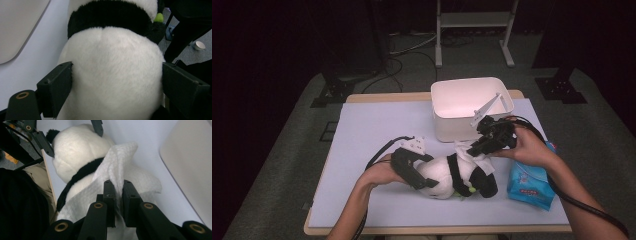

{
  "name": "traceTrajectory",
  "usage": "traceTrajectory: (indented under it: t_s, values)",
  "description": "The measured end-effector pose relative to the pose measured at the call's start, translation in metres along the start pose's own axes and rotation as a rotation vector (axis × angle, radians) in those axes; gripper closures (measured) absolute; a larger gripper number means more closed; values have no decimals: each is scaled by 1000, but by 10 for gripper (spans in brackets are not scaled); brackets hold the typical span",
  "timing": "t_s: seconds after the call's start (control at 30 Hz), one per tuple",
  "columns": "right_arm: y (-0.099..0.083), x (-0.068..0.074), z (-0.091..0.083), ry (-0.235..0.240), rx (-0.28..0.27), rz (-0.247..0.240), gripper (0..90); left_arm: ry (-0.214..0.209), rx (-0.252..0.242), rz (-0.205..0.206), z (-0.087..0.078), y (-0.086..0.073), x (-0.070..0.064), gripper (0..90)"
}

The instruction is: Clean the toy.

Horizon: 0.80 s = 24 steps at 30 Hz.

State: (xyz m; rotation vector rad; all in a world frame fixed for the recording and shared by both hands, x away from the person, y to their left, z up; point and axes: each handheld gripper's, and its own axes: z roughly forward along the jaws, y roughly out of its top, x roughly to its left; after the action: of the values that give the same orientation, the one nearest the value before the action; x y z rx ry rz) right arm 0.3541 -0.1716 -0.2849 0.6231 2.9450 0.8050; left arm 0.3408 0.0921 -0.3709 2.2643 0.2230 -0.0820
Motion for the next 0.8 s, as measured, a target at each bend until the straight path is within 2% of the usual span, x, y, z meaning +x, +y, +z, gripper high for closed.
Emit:
traceTrajectory:
  t_s: [0.13, 0.2, 0.3, 0.33, 0.37, 0.4, 0.5, 0.6, 0.8]
  values:
    - [2, 2, 8, -3, 30, -10, 818, 2, -4, -3, -1, 0, 0, 128]
    - [-3, 3, 10, -10, 39, -2, 820, -1, -9, -9, -1, 1, -1, 113]
    - [-15, 3, 9, -3, 32, 9, 824, -2, -13, -7, -1, 2, -2, 94]
    - [-24, 4, 7, 6, 15, 19, 826, -4, -17, -7, -1, 2, -2, 94]
    - [-24, 4, 7, 6, 15, 19, 826, -5, -22, -10, -1, 3, -2, 94]
    - [-33, 4, 6, 20, 4, 31, 826, -7, -16, -12, -2, 3, -2, 76]
    - [-39, 5, 6, 32, -6, 39, 827, -2, -1, -40, -1, 3, 0, 52]
    - [-47, 8, 5, 42, -26, 44, 827, -7, 16, -49, 2, 3, 1, 37]
    - [-55, 13, 8, 58, -14, 43, 830, -26, 61, -78, 16, 5, 3, 0]
